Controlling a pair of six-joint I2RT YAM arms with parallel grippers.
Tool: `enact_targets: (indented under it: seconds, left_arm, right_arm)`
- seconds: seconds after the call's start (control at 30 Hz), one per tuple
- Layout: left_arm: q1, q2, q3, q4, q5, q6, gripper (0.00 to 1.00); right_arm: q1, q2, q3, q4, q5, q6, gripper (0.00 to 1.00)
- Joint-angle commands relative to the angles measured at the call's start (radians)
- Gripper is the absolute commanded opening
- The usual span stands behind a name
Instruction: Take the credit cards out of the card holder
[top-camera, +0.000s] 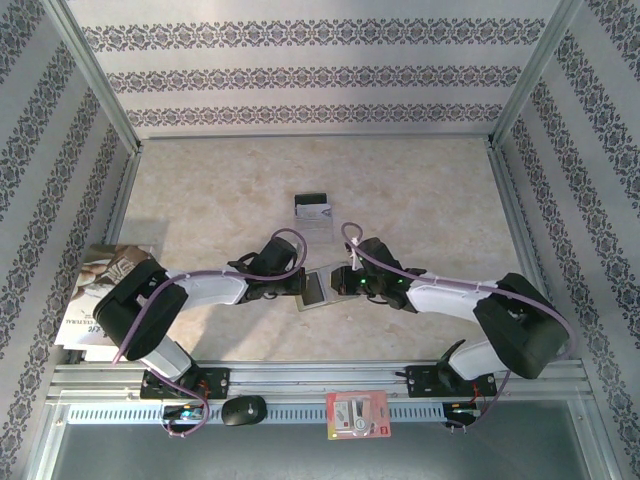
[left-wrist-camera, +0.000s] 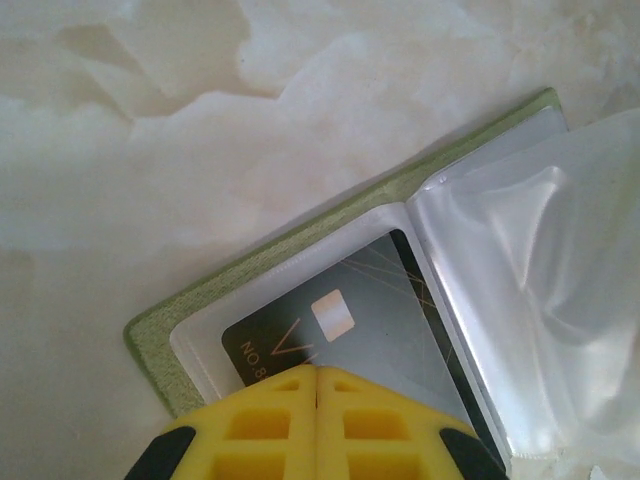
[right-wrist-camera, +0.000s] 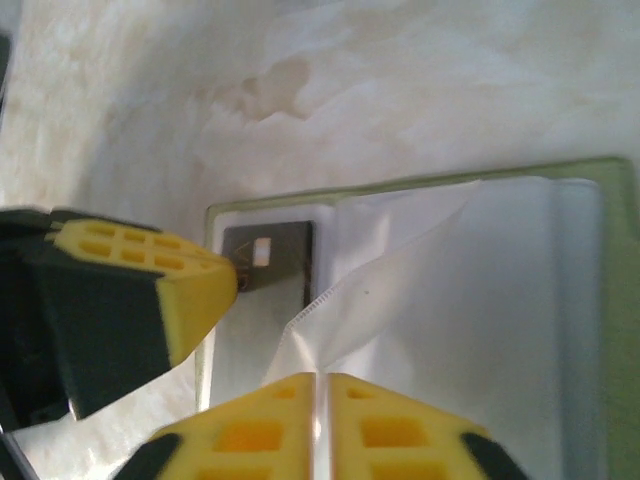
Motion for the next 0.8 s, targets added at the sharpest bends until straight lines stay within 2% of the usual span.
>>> enact_targets:
  seconds: [0.0, 0.07, 0.13, 0.3, 0.37, 0.6, 0.77]
  left_arm:
    - [-0.009, 0.014, 0.008, 0.016, 0.012, 0.007, 0.01]
    - [-0.009, 0.008, 0.012, 0.010, 0.009, 0.014, 0.01]
    - [-0.009, 0.007, 0.015, 0.006, 0.008, 0.022, 0.01]
    - [-0.009, 0.015, 0.023, 0.000, 0.018, 0.029, 0.01]
    - [-0.010, 0.011, 0.029, 0.000, 0.028, 0.025, 0.01]
    - [-0.015, -0.049, 0.098, -0.067, 0.043, 0.045, 0.03]
    - [-0.045, -0.020, 0.160, -0.082, 0.076, 0.040, 0.03]
  right_arm:
    - [-0.019, -0.060, -0.028, -0.103, 0.106, 0.035, 0.23]
    - [-0.019, -0.102, -0.026, -0.164, 0.162, 0.016, 0.30]
    - [-0.021, -0.150, -0.032, -0.185, 0.185, -0.006, 0.34]
    - [-0.010, -0.210, 0.016, -0.200, 0.129, -0.126, 0.39]
    - [-0.011, -0.187, 0.050, -0.231, 0.103, -0.147, 0.39]
    - [-0.008, -0.160, 0.041, -0.241, 0.149, -0.141, 0.37]
    - [-0.011, -0.177, 0.023, -0.250, 0.190, -0.134, 0.36]
